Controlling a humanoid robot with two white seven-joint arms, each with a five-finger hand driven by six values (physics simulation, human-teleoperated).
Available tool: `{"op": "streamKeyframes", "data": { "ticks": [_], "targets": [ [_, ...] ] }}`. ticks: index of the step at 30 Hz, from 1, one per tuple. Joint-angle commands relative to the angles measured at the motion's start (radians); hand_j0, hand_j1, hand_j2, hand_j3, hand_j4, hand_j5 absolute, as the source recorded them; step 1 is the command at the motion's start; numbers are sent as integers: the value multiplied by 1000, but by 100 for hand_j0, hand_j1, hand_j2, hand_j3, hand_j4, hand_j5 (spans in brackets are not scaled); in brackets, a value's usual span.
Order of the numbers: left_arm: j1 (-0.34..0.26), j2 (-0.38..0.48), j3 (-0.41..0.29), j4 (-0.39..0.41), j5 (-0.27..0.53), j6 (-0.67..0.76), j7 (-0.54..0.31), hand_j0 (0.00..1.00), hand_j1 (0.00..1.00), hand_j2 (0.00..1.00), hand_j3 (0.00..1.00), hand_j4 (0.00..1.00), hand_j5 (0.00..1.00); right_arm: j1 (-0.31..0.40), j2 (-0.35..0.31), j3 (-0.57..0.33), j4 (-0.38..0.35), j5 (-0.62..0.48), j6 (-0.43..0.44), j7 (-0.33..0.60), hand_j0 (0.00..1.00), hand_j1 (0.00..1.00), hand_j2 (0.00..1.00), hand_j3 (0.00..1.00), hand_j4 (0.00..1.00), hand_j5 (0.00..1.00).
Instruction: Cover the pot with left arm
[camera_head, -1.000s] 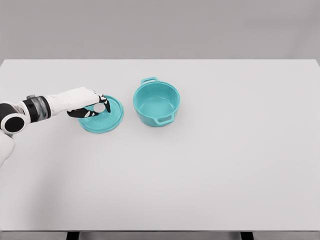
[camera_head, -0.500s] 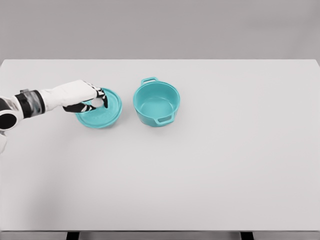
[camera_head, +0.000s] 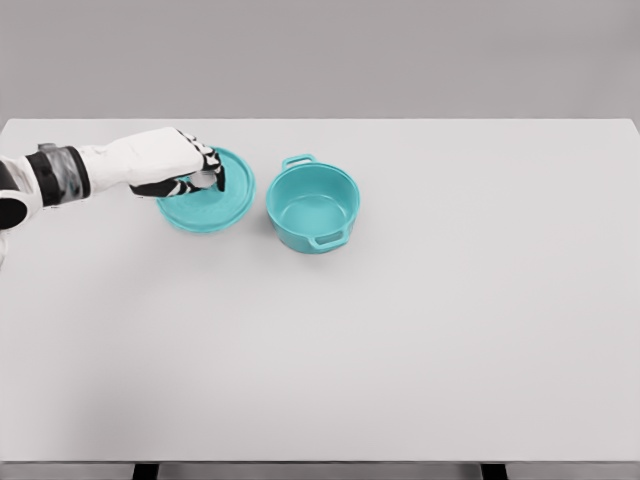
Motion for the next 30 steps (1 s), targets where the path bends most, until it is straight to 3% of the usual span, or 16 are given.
{"op": "streamKeyframes", "data": {
  "ticks": [1, 11, 23, 30],
  "targets": [
    [-5, 1, -42, -2, 17, 2, 0, 52, 52, 52, 52, 52, 52, 0, 0, 0, 0, 0, 0, 0, 100, 100, 100, 100, 100, 100],
    [-52, -13, -88, -2, 31, 2, 0, 52, 52, 52, 52, 52, 52, 0, 0, 0, 0, 0, 0, 0, 100, 100, 100, 100, 100, 100],
    [-84, -94, -108, 0, 19, 2, 0, 51, 51, 51, 51, 51, 51, 0, 0, 0, 0, -1, 0, 0, 100, 100, 100, 100, 100, 100],
    [-103, -160, -108, 46, -11, 2, 0, 51, 51, 51, 51, 51, 51, 0, 0, 0, 0, -1, 0, 0, 100, 100, 100, 100, 100, 100]
  ]
}}
